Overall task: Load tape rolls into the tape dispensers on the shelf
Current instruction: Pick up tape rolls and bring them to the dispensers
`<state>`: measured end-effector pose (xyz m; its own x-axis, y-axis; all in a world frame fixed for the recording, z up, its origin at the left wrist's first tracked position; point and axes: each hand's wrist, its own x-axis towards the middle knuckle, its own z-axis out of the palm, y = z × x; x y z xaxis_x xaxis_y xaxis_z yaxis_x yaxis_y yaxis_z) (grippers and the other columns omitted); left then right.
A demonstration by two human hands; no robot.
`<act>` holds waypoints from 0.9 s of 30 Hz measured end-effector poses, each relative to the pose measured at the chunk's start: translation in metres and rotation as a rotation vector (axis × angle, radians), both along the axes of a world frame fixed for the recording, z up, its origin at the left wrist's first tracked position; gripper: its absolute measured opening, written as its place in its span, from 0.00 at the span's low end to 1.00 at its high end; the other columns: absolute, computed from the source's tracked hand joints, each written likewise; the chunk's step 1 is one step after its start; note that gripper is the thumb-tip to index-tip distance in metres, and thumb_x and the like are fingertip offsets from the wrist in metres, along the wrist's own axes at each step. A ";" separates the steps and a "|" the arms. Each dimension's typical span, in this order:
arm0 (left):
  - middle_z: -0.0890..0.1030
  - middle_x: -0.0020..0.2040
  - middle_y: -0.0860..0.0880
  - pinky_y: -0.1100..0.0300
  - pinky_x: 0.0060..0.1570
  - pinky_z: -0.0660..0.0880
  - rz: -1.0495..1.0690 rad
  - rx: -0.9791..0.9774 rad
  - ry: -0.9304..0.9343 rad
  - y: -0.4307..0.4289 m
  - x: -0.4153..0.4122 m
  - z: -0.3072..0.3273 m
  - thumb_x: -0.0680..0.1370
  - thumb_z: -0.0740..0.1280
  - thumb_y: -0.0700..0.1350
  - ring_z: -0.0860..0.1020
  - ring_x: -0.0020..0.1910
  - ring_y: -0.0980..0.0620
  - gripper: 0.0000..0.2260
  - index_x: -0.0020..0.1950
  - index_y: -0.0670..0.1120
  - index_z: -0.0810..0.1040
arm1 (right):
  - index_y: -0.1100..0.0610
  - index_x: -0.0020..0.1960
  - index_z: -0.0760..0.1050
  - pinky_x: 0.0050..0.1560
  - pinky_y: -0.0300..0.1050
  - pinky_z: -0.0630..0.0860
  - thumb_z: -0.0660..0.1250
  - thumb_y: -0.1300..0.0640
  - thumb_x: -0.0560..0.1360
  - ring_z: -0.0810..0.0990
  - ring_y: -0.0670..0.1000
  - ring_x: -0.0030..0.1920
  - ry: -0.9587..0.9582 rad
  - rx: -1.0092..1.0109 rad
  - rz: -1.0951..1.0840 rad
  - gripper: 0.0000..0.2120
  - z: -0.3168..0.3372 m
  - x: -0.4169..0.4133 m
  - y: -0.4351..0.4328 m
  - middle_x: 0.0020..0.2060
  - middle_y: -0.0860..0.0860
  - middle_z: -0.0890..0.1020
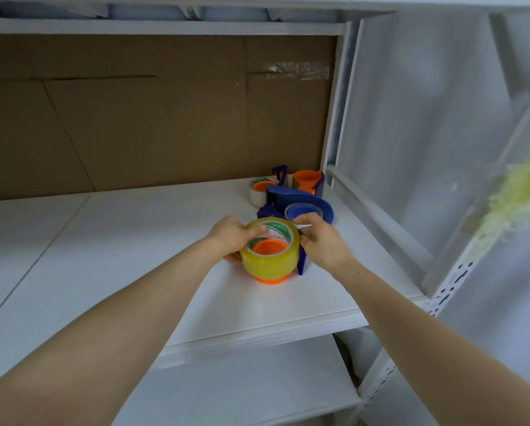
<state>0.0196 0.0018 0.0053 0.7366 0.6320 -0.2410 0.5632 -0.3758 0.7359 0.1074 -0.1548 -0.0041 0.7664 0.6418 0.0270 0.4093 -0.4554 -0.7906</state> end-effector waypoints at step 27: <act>0.82 0.53 0.41 0.52 0.44 0.79 0.192 -0.973 -0.434 -0.017 -0.034 0.009 0.74 0.66 0.55 0.81 0.48 0.44 0.23 0.61 0.41 0.75 | 0.58 0.58 0.71 0.45 0.62 0.81 0.65 0.65 0.75 0.81 0.62 0.51 0.594 0.356 -0.108 0.12 -0.025 -0.026 0.024 0.55 0.58 0.78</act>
